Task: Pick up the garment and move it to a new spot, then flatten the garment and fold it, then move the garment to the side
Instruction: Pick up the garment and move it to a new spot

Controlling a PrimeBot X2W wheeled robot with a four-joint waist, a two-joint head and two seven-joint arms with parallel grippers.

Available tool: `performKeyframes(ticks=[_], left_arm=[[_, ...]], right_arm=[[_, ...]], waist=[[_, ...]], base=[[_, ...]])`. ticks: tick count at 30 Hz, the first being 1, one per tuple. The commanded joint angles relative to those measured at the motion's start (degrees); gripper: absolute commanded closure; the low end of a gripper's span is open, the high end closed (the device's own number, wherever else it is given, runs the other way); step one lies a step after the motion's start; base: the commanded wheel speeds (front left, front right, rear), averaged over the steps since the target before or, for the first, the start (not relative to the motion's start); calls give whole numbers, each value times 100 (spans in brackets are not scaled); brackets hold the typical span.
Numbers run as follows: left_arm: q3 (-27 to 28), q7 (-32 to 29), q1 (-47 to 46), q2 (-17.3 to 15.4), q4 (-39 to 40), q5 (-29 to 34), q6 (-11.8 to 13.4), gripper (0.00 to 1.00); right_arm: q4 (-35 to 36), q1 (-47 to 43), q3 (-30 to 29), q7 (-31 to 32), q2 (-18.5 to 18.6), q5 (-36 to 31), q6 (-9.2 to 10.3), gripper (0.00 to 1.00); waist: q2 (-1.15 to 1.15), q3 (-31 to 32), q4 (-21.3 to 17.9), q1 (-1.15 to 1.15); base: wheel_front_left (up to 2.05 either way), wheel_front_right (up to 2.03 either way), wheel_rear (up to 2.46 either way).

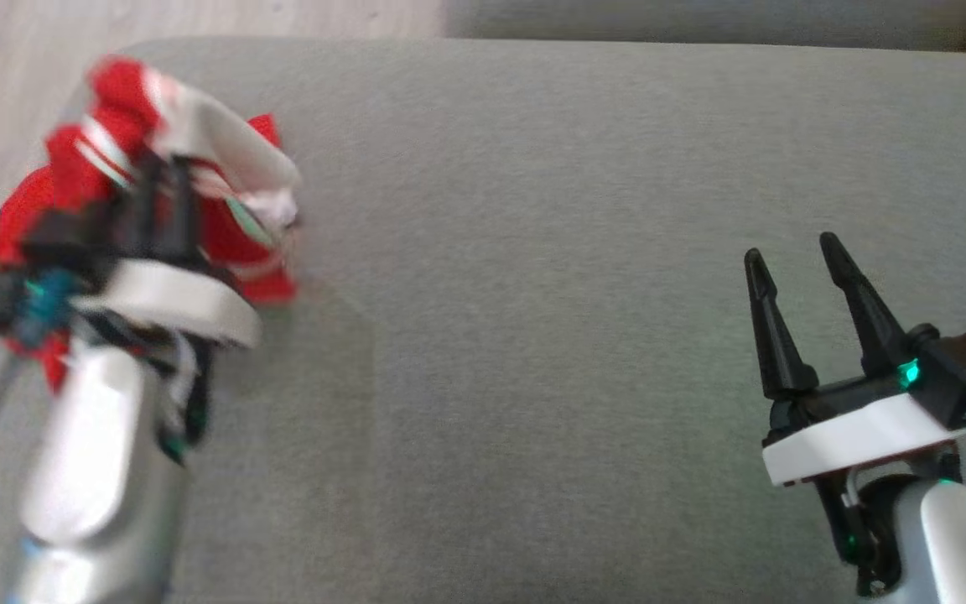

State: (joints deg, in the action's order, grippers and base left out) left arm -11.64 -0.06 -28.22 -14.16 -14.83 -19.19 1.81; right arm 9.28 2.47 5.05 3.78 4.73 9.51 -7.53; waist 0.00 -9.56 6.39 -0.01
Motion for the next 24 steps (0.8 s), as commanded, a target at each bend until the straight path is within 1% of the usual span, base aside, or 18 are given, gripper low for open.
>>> performKeyframes(ticks=[1,3,6,11,13,16,18,19,23,24], left_arm=[[85,-60,-85,-86,310,-31,9,100],[-95,-147,112,56,368,-47,-10,100],[-503,-255,203,308,290,-13,-158,100],[-1408,-416,-29,830,-52,101,-562,100],[-1843,-451,-183,969,-217,162,-685,100],[-2508,-435,-354,1084,-470,127,-815,100],[-2885,-380,-436,1112,-631,53,-856,100],[-2885,-380,-436,1112,-631,53,-856,100],[-3637,-177,-530,1124,-740,-268,-892,100],[-3935,-88,-553,1125,-806,-435,-896,100]], right_arm=[[169,17,131,-59,-29,-17,4,0],[140,4,154,-77,-57,-8,4,0],[107,3,165,-105,-91,12,4,0],[57,14,81,-155,-133,58,4,0],[26,20,49,-181,-146,94,4,0],[-48,43,40,-243,-161,151,4,0],[-113,70,50,-292,-169,190,4,0],[-113,70,50,-292,-169,190,4,0],[-229,90,36,-398,-179,275,4,0],[-284,93,20,-432,-181,307,4,0]], waist=[[0,139,-328,1],[0,150,-548,1],[0,110,-915,1],[0,-83,-1504,1],[0,-191,-1702,1],[0,-339,-1967,1],[0,-419,-2112,1],[0,-419,-2112,1],[0,-535,-2219,1],[0,-559,-2207,1]], base=[[0,0,0],[0,0,0],[0,0,0],[0,0,0],[0,0,0],[0,0,0],[0,0,0],[0,0,0],[0,0,0],[0,0,0]])
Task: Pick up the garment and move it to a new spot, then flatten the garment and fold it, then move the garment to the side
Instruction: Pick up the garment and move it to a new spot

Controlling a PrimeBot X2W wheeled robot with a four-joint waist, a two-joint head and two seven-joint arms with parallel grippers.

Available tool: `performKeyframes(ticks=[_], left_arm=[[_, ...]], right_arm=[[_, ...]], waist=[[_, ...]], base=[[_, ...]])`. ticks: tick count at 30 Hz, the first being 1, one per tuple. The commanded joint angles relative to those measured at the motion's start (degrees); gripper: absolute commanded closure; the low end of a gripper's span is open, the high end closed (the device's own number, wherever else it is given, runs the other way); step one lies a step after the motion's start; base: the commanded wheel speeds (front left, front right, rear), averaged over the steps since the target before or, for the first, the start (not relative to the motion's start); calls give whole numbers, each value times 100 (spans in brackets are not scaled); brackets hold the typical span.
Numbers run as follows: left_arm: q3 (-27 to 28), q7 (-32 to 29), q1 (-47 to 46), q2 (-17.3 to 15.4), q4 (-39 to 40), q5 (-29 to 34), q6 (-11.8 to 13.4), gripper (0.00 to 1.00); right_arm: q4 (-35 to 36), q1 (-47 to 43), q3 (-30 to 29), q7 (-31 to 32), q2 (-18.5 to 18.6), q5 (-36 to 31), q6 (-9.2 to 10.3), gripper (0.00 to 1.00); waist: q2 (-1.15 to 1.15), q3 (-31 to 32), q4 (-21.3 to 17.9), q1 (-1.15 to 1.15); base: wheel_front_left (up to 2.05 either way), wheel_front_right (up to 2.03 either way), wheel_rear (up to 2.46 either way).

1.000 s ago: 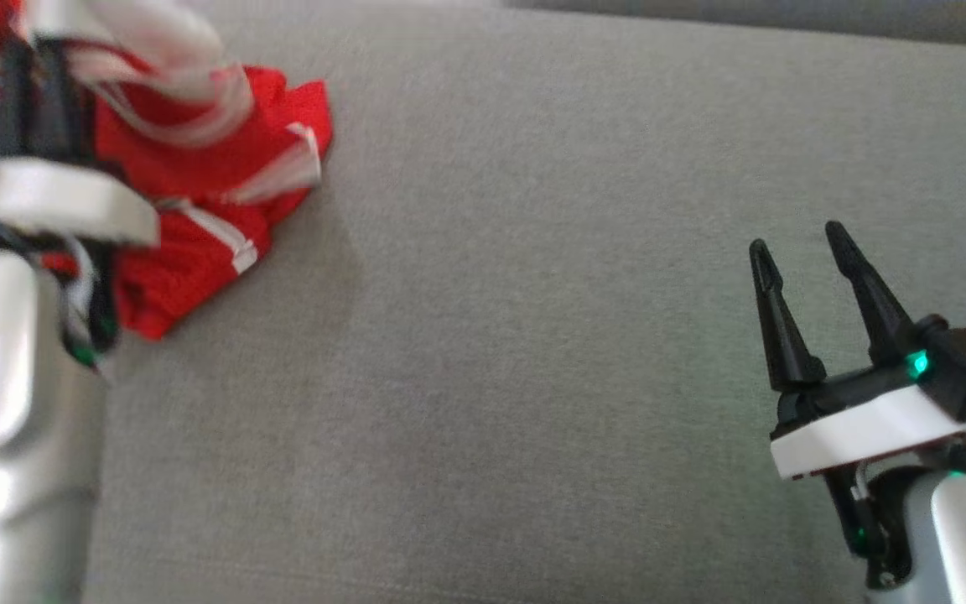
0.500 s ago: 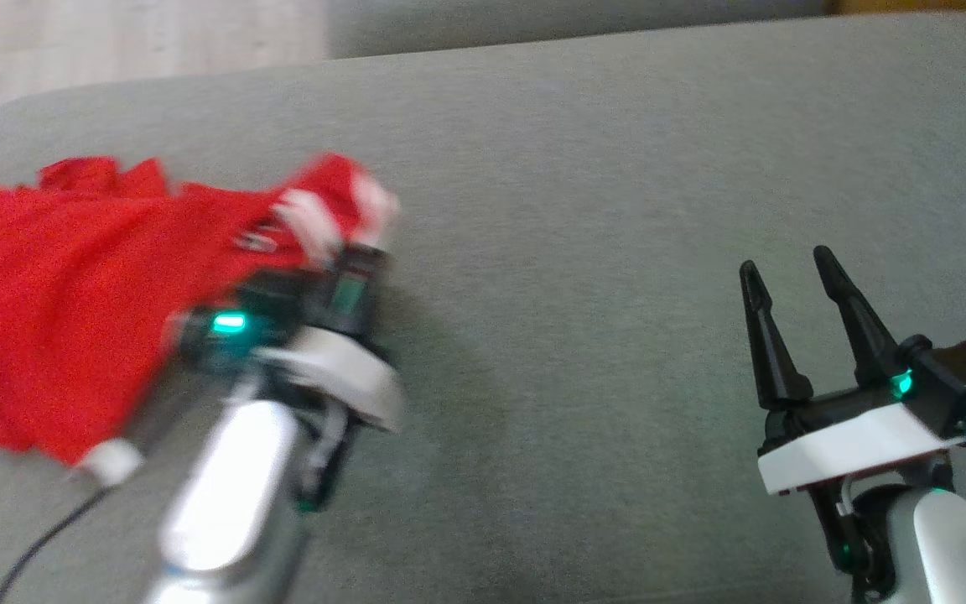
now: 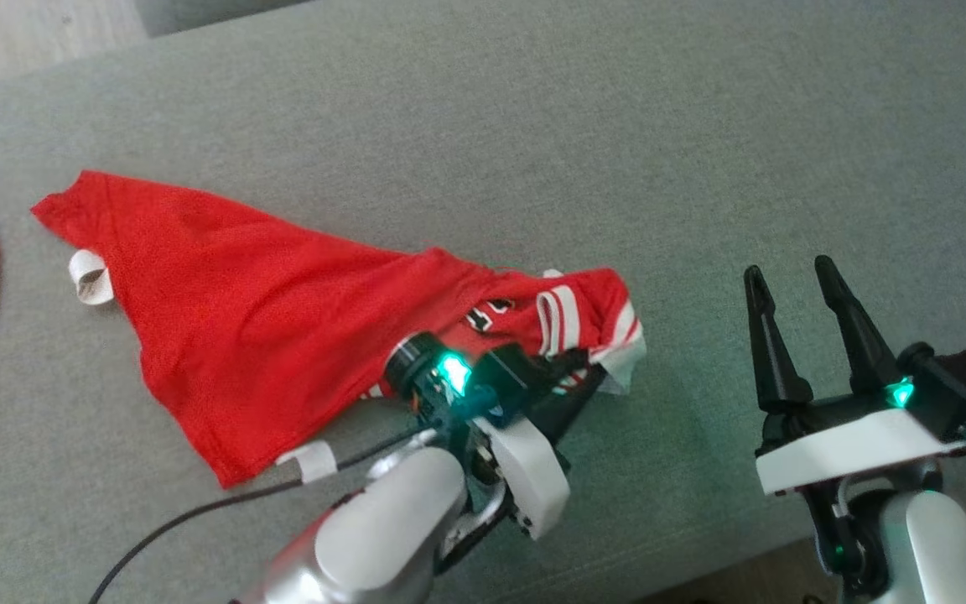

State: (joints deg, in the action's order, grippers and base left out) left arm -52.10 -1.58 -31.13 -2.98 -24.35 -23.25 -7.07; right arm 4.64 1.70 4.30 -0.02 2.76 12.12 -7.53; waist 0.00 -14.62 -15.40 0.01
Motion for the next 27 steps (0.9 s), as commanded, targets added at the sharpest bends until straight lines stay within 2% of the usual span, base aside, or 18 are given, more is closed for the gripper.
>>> performKeyframes(ticks=[1,2,3,4,9,14,17,23,27], left_arm=[[-24,132,-291,8,106,-78,-9,100],[-138,230,-317,9,61,-118,-4,100],[-241,306,-338,9,-21,-131,14,69],[-325,408,-354,9,-90,-156,23,1],[-507,1214,-468,10,-256,-158,138,0],[-197,1604,-475,-60,-360,-82,423,0],[204,1649,-403,-298,-242,-35,711,0],[1343,1655,51,-919,290,48,1368,0],[2146,1656,548,-1248,659,36,1666,0]], right_arm=[[157,171,76,-73,14,63,4,0],[138,174,61,-88,14,75,4,0],[119,179,54,-96,14,85,4,0],[100,186,55,-97,13,86,4,0],[62,167,9,-71,13,16,4,0],[106,74,-26,11,12,-28,4,0],[165,18,-32,73,12,-67,4,0],[273,-101,-97,183,12,-109,4,0],[330,-194,-140,242,12,-136,4,0]], waist=[[0,-60,0,-1],[0,-61,38,-1],[0,-46,79,-1],[0,-23,120,-1],[0,199,438,-1],[0,438,803,-1],[0,541,990,-1],[0,660,1292,-1],[0,724,1451,-1]], base=[[0,0,0],[0,0,0],[0,0,0],[0,0,0],[0,0,0],[0,0,0],[0,0,0],[0,0,0],[0,0,0]])
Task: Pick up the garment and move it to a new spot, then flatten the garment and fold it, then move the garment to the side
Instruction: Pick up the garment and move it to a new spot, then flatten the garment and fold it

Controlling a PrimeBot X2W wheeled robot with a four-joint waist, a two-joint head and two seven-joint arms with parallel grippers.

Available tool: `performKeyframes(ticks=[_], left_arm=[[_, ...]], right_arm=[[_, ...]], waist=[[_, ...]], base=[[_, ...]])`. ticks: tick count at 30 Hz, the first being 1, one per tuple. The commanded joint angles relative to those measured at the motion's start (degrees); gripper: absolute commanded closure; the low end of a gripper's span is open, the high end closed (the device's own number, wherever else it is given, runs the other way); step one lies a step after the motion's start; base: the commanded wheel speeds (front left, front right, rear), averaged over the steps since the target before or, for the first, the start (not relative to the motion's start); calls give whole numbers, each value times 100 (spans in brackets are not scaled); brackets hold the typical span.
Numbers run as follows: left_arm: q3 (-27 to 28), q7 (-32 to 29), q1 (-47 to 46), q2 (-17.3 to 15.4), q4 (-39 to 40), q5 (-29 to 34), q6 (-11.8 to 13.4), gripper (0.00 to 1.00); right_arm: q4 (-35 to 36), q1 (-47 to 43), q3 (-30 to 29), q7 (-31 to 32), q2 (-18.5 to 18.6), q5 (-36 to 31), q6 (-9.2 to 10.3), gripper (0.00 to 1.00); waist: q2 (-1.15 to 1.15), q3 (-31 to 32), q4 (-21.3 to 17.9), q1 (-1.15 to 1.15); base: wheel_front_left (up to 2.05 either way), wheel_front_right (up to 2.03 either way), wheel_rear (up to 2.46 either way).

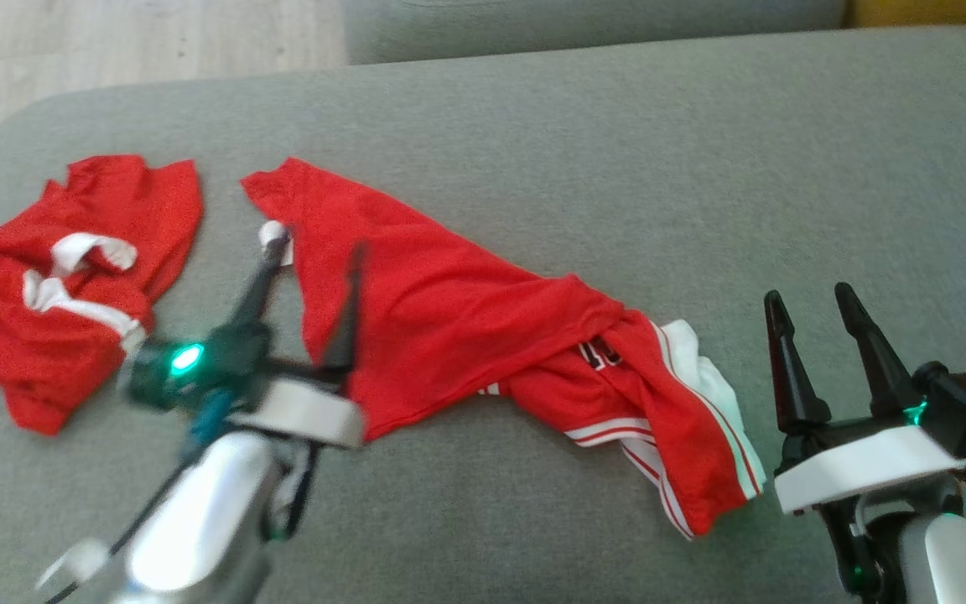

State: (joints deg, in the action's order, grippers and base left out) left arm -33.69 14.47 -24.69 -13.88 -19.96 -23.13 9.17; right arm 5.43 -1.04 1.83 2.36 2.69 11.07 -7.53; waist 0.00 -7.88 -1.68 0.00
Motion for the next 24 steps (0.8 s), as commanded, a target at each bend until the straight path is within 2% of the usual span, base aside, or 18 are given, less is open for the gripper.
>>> performKeyframes(ticks=[1,7,11,15,18,24], left_arm=[[487,51,18,-237,310,48,90,0],[1387,52,743,-568,711,55,112,0],[1773,52,1209,-651,763,-242,-122,0],[1845,1,1448,-749,713,-444,-290,0],[1771,-144,1578,-867,780,-414,-325,0],[1586,-380,1857,-982,1012,-217,-160,0]], right_arm=[[270,57,98,23,20,-39,4,0],[378,-51,63,122,19,-94,4,0],[438,-165,32,176,19,-118,4,0],[478,-271,27,225,19,-125,4,0],[511,-373,23,268,19,-134,4,0],[591,-591,37,337,19,-128,4,0]], waist=[[0,62,109,0],[0,148,227,0],[0,228,277,0],[0,287,292,0],[0,346,298,0],[0,503,255,0]], base=[[0,0,0],[0,0,0],[0,0,0],[0,0,0],[0,0,0],[0,0,0]])
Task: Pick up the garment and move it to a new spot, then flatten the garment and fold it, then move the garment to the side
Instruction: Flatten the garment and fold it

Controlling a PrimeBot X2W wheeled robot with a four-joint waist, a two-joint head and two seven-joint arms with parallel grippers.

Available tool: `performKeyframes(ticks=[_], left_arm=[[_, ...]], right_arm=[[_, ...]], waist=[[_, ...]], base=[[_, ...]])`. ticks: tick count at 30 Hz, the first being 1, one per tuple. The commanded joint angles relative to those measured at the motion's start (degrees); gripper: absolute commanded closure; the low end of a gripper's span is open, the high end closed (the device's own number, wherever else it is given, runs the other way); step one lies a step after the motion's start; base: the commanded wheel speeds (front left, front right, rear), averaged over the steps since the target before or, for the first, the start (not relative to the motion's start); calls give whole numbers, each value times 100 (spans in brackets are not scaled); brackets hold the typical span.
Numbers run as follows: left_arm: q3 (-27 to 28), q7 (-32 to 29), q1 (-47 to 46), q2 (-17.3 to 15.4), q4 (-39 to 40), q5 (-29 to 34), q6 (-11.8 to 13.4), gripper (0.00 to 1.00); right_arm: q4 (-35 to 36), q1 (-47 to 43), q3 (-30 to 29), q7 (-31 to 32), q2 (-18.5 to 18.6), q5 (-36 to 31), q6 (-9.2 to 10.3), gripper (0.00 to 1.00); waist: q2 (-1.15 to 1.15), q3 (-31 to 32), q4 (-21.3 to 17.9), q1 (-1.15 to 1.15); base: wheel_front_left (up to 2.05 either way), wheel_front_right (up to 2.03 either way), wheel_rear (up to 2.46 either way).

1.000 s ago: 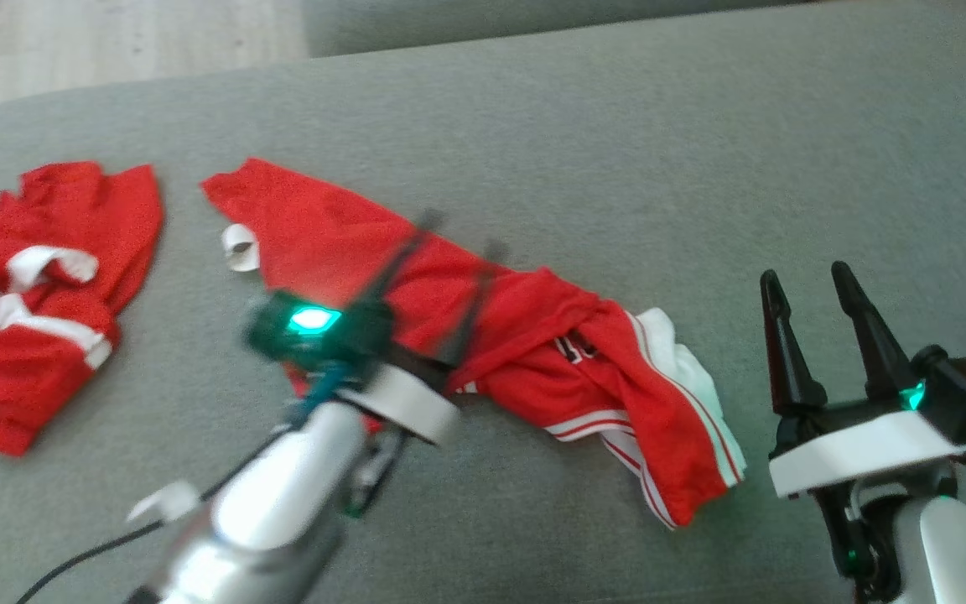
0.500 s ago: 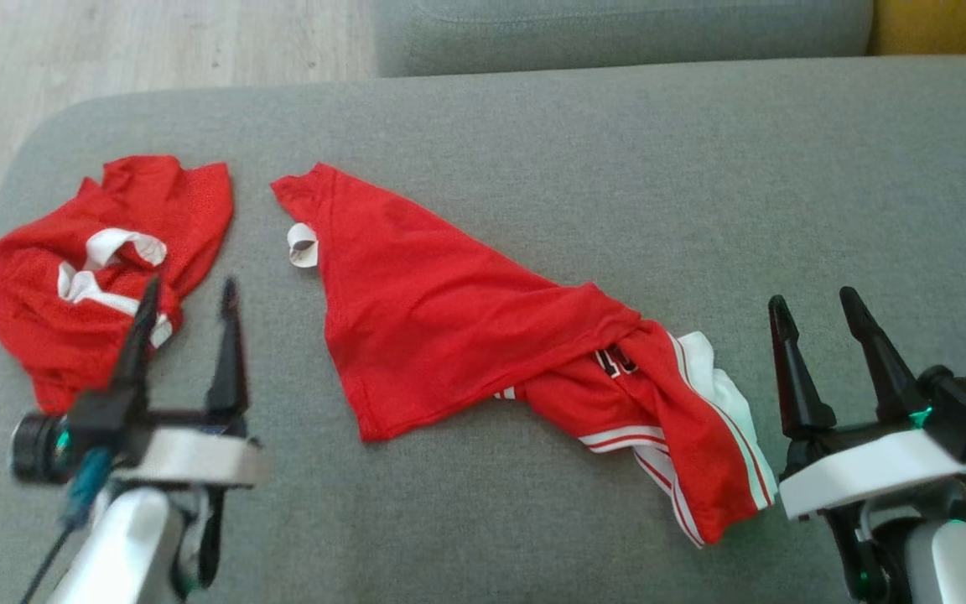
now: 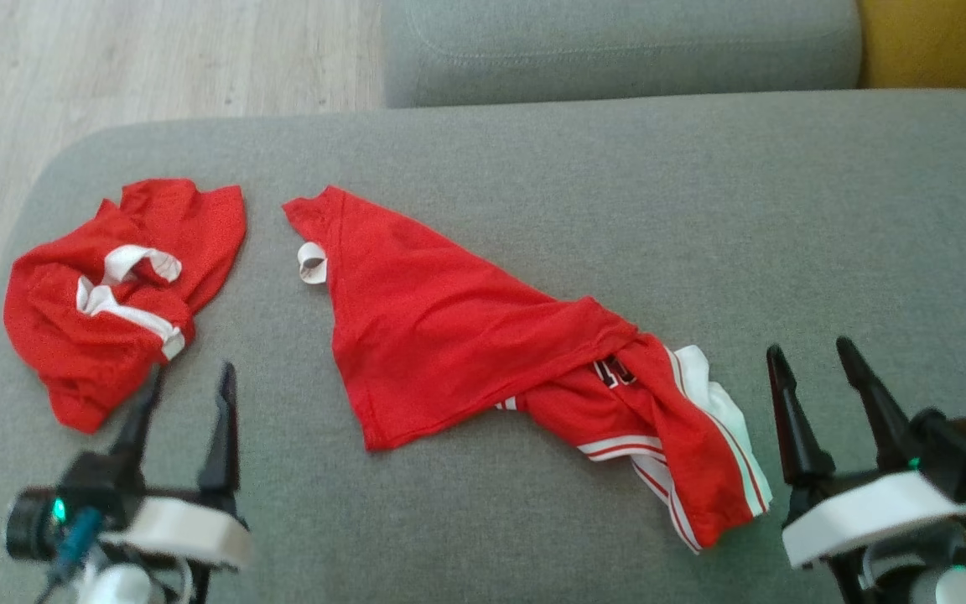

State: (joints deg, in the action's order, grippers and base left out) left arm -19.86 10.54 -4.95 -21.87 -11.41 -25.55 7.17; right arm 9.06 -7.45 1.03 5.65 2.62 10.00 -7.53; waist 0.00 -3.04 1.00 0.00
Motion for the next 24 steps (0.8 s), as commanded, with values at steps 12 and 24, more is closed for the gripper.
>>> performKeyframes(ticks=[12,24], left_arm=[[52,-193,206,-188,435,98,272,0],[26,-207,140,-218,431,72,295,0]], right_arm=[[336,-133,131,83,26,10,4,0],[280,-100,111,107,26,13,4,0]], waist=[[0,146,-51,0],[0,97,-60,0]], base=[[0,0,0],[0,0,0]])
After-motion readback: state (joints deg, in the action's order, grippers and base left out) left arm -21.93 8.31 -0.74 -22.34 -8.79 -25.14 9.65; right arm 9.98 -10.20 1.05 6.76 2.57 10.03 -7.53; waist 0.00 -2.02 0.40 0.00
